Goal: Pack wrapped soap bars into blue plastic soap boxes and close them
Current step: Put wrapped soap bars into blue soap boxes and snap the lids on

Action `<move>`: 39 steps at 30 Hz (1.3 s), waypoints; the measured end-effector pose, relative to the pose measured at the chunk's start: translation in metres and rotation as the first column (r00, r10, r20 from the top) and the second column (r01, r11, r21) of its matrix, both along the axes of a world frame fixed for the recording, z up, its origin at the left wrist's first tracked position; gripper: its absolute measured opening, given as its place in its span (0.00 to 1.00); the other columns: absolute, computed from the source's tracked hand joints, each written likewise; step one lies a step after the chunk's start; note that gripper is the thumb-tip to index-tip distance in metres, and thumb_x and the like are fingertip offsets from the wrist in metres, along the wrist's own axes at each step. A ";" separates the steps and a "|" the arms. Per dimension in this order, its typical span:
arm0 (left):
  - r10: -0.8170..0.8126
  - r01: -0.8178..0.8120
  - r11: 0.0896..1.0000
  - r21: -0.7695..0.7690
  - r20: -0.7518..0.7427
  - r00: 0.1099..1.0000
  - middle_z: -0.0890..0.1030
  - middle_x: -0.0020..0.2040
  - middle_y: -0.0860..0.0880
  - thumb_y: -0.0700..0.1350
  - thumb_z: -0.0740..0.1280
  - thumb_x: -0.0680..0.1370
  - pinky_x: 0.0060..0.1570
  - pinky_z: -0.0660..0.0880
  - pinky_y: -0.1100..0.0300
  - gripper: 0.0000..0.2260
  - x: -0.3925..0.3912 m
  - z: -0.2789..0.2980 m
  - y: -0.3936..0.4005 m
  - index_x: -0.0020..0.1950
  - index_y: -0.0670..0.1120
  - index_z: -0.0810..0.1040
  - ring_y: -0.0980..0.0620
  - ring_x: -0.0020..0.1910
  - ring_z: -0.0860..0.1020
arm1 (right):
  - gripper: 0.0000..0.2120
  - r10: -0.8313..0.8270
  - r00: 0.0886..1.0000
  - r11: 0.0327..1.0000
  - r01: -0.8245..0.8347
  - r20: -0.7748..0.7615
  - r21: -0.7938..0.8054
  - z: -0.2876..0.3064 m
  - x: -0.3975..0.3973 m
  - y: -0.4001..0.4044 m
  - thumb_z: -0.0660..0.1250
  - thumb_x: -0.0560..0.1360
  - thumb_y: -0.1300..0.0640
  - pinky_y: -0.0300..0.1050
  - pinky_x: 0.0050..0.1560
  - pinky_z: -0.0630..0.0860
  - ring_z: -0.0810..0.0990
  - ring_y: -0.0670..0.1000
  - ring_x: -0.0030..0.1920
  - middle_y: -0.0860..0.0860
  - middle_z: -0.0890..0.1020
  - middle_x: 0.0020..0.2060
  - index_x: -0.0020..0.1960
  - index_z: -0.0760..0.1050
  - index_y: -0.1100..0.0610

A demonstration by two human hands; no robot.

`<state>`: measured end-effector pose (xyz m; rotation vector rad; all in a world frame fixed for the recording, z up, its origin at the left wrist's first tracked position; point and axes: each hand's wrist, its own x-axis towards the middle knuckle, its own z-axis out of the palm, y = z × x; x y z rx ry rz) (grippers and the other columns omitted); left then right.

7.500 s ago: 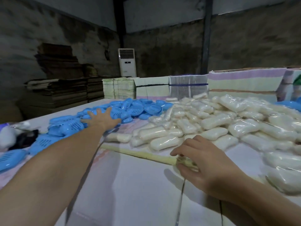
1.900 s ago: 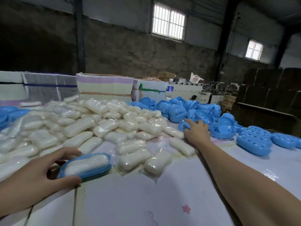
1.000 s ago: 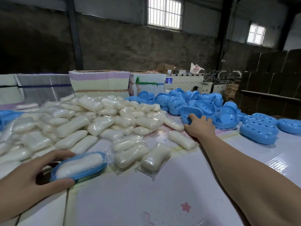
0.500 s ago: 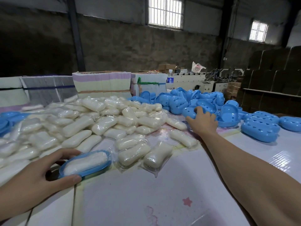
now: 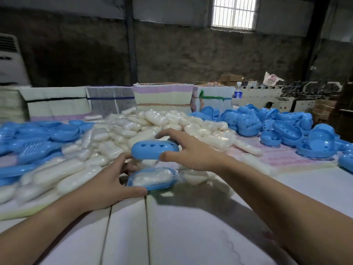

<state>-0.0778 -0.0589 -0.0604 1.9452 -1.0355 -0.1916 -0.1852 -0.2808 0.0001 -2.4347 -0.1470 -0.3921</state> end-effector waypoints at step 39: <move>-0.065 0.060 0.996 0.068 0.072 0.995 0.80 0.58 0.59 0.53 0.82 0.66 0.57 0.76 0.63 0.30 0.005 0.005 0.010 0.63 0.60 0.74 0.61 0.58 0.77 | 0.26 0.084 0.994 0.948 -0.100 -0.064 -0.302 -0.031 -0.009 0.007 0.67 0.71 0.40 0.42 0.59 0.69 0.69 0.42 0.59 0.38 0.74 0.59 0.68 0.66 0.35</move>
